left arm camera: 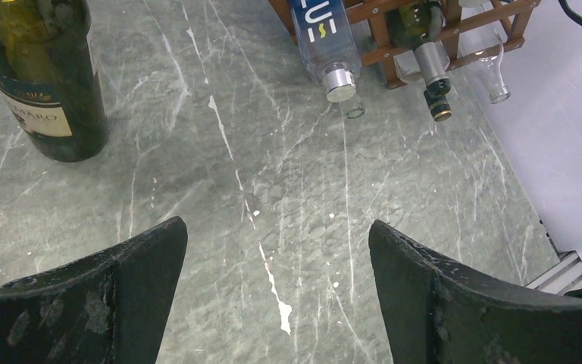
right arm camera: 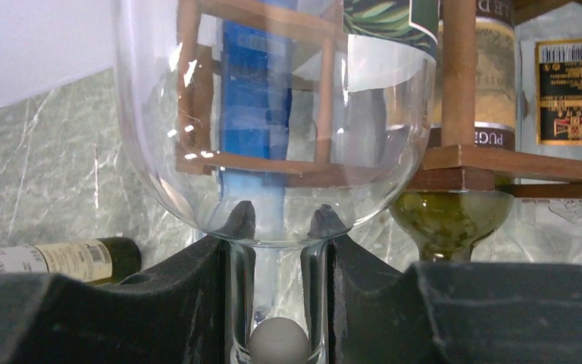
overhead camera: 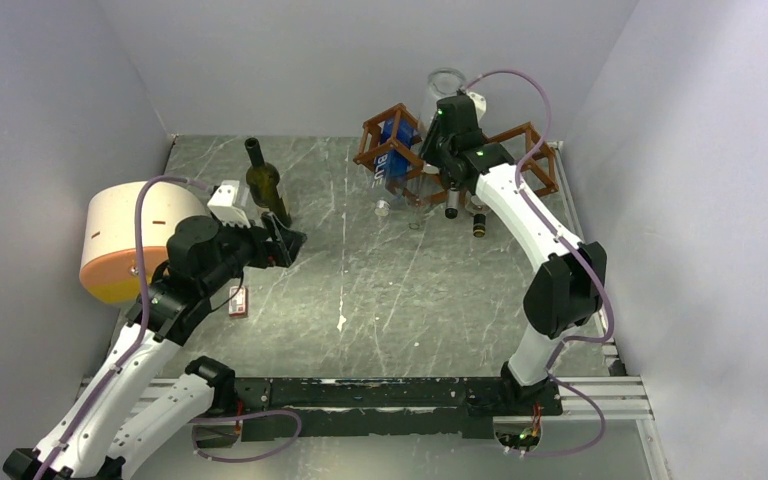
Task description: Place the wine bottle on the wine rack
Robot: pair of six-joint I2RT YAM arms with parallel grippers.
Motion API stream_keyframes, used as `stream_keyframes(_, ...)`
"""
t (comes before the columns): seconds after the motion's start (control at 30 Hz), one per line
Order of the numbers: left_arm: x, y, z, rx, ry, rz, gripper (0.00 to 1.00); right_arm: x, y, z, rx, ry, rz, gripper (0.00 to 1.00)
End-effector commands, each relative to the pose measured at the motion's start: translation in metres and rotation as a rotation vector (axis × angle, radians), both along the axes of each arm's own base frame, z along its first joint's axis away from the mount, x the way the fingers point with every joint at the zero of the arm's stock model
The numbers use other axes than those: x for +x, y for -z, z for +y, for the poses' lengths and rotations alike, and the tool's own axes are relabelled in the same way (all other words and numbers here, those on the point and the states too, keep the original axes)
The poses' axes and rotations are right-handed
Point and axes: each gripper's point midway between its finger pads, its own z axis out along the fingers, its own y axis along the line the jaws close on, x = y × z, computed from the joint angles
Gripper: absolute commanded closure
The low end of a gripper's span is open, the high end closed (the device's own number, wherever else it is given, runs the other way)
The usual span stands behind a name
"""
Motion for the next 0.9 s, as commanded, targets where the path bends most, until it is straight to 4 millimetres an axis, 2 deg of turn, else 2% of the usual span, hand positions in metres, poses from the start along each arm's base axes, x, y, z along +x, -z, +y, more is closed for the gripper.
stream_keyframes(0.0,-0.003,0.008,0.001,0.023,0.006,0.02,0.07,0.015,-0.062,0.006,0.117,-0.014,-0.186,1.0)
stream_keyframes(0.5,-0.003,0.012,0.001,0.028,0.005,0.032,0.07,0.017,-0.029,0.009,0.092,-0.032,-0.07,1.0)
stream_keyframes(0.57,-0.003,0.012,0.0,0.029,0.01,0.033,0.07,0.016,-0.027,0.008,0.086,-0.03,-0.059,0.94)
stream_keyframes(0.7,-0.002,0.014,0.0,0.036,0.008,0.044,0.07,0.012,-0.021,0.004,0.084,-0.013,-0.051,0.74)
stream_keyframes(0.87,-0.002,0.014,0.001,0.037,0.005,0.043,0.07,0.008,-0.011,-0.003,0.061,0.013,-0.026,0.57)
